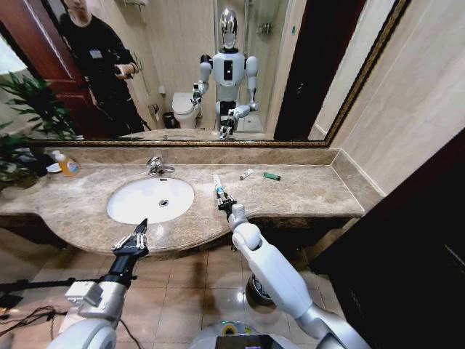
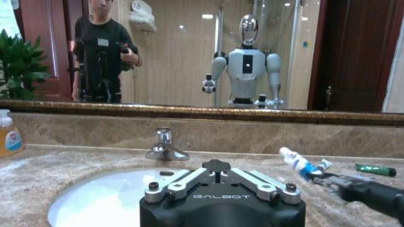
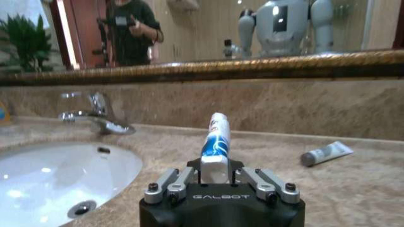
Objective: Pick up the trash from the sink and place it in the trash bin.
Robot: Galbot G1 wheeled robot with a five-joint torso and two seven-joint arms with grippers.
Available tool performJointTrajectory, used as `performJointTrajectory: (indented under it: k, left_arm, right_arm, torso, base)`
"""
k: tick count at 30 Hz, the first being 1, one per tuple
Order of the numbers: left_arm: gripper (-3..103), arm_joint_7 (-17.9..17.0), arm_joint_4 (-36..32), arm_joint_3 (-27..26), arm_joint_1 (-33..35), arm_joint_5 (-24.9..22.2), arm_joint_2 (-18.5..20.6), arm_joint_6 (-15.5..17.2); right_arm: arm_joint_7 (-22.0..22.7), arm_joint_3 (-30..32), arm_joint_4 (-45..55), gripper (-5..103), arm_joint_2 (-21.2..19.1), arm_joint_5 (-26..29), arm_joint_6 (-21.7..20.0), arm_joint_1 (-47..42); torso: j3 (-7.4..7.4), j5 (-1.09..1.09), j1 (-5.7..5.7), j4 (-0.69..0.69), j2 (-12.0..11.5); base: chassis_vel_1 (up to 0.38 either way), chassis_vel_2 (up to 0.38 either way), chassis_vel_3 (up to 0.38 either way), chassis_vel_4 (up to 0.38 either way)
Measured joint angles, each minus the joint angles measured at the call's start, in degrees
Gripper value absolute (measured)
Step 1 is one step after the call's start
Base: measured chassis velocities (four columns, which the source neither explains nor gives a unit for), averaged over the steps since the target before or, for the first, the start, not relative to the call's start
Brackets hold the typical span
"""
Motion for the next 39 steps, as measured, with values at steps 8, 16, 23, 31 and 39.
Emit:
performJointTrajectory:
  k: [8, 16, 23, 31, 39]
  left_arm:
    - [0, 0.0, 0.0, 0.0, 0.0, 0.0, 0.0, 0.0]
    - [0, 0.0, 0.0, 0.0, 0.0, 0.0, 0.0, 0.0]
    - [0, 0.0, 0.0, 0.0, 0.0, 0.0, 0.0, 0.0]
    - [0, 0.0, 0.0, 0.0, 0.0, 0.0, 0.0, 0.0]
    - [0, 0.0, 0.0, 0.0, 0.0, 0.0, 0.0, 0.0]
  right_arm:
    - [-4.6, 6.2, 7.6, 26, -4.6, 0.8, 2.5, -8.0]
    - [-8.0, 15.0, 18.4, 26, -8.3, 0.9, 6.8, -21.5]
    - [-8.3, 22.2, 24.8, 26, -8.2, 0.5, 11.8, -34.8]
    - [-13.0, 32.1, 25.2, 26, -7.5, 2.7, 17.3, -45.7]
    - [-13.9, 36.3, 22.8, 26, -6.1, 3.8, 23.4, -51.3]
  torso:
    - [0.0, 0.0, 0.0, -0.01, 0.0]
    - [-0.01, 0.0, 0.0, -0.01, 0.0]
    - [-0.01, 0.01, -0.01, 0.0, 0.0]
    - [-0.01, 0.0, -0.01, -0.01, 0.0]
    - [0.0, 0.0, -0.01, -0.01, 0.0]
  base:
    - [0.0, 0.0, 0.0, 0.0]
    - [0.0, 0.0, 0.0, 0.0]
    - [0.0, 0.0, 0.0, 0.0]
    - [0.0, 0.0, 0.0, 0.0]
    - [0.0, 0.0, 0.0, 0.0]
